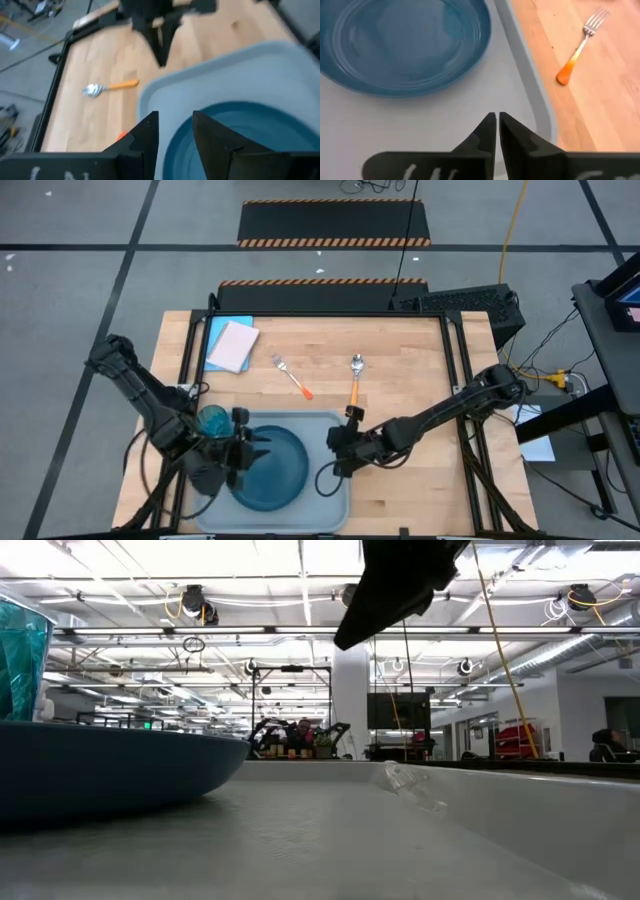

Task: Pick and place plate/cup/fork/spoon on tray
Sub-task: Put the orange fork on the gray tray to the right of the dark blue plate

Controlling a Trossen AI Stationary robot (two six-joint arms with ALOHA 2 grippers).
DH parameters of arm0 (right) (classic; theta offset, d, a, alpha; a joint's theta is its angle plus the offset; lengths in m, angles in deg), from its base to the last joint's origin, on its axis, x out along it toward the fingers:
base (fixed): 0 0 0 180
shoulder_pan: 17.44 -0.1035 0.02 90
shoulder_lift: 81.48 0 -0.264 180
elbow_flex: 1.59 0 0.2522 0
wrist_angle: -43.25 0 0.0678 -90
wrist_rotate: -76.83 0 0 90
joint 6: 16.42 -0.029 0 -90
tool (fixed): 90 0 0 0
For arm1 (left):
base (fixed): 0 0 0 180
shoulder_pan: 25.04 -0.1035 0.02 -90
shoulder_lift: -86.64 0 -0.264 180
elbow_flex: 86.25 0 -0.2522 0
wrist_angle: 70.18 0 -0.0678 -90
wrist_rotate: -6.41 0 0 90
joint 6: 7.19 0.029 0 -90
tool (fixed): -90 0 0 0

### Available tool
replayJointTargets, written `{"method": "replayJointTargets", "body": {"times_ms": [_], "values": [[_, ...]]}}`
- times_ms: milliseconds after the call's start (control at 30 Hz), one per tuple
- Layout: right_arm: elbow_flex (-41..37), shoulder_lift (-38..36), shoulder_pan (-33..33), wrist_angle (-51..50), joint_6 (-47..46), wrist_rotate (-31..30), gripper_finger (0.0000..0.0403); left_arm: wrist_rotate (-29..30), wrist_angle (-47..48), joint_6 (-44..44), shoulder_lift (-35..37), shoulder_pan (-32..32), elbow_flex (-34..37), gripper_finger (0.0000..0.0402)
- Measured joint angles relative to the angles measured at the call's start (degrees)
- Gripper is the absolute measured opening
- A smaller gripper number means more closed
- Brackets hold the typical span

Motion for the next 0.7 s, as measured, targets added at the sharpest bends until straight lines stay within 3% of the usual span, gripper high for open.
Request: {"method": "replayJointTargets", "body": {"times_ms": [367, 700], "values": [[-4.0, 0.04, 6.55, -1.63, -0.58, -4.33, 0.0069, -0.93, 2.12, -1.35, 0.0, -4.67, 3.8, 0.0122], [-12.37, 0.08, 17.31, -1.84, -11.56, -4.21, 0.0102, -2.1, 2.4, -4.33, 0.0, -9.39, 7.27, 0.0122]]}}
